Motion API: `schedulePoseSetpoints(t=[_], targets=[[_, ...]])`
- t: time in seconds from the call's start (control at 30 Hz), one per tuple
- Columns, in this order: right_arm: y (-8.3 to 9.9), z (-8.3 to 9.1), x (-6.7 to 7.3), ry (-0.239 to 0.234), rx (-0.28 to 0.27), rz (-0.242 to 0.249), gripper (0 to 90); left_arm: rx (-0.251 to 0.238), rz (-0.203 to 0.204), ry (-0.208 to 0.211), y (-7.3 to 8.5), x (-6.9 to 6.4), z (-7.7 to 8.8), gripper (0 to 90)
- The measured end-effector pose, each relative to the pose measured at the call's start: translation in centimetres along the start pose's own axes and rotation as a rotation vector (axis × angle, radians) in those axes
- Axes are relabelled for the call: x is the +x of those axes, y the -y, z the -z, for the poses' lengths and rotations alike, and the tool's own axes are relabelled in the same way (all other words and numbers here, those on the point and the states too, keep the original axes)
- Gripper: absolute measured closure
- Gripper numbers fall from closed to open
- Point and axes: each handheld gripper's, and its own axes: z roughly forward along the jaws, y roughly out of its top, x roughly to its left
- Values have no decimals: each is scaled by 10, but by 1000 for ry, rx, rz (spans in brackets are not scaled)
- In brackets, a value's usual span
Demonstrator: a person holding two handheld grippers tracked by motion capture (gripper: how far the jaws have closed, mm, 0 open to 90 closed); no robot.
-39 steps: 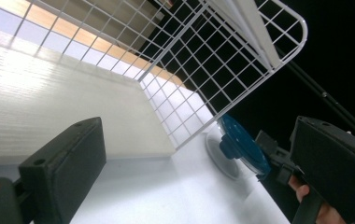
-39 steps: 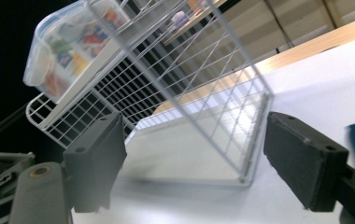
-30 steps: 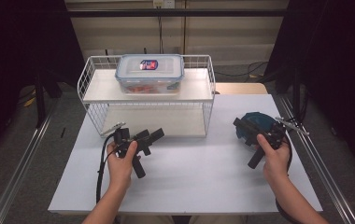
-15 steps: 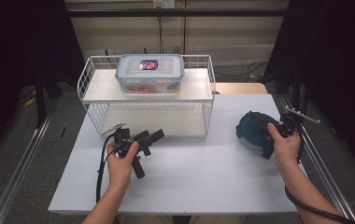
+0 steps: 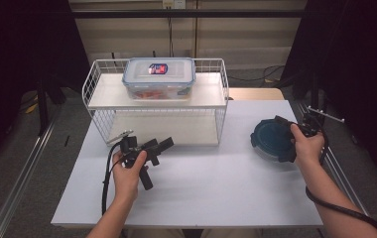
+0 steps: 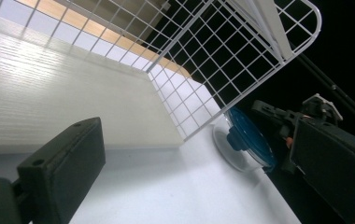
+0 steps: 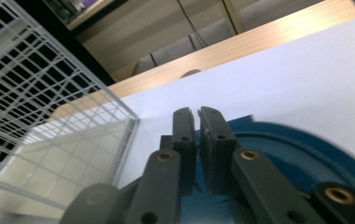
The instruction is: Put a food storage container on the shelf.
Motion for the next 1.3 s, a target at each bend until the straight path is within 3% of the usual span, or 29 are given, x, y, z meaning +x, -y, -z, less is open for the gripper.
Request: schedulePoseSetpoints(t=[0.17,0.2,0.3,0.37,0.6,0.83,1.0,1.3], targets=[[-8,-3,-10,29,-3,5,900,-2,-1,-3,-2,2,2,32],[-9,-4,-12,30,2,-13,900,-3,6,-1,-2,2,2,32],[-10,-6,-18,69,19,-10,900,-9,3,-4,-2,2,2,32],[-11,-8,-21,72,43,-38,900,2,-8,-4,-3,3,2,32],[-17,-4,-28,99,51,-50,900,-1,6,-8,-3,3,2,32],[-22,-4,-41,166,108,-18,900,4,1,-7,-2,4,1,32],[-22,-8,-41,167,116,-26,900,-3,8,-16,-2,4,1,32],[-25,-16,-42,188,144,11,900,-1,3,-8,-3,5,1,32]])
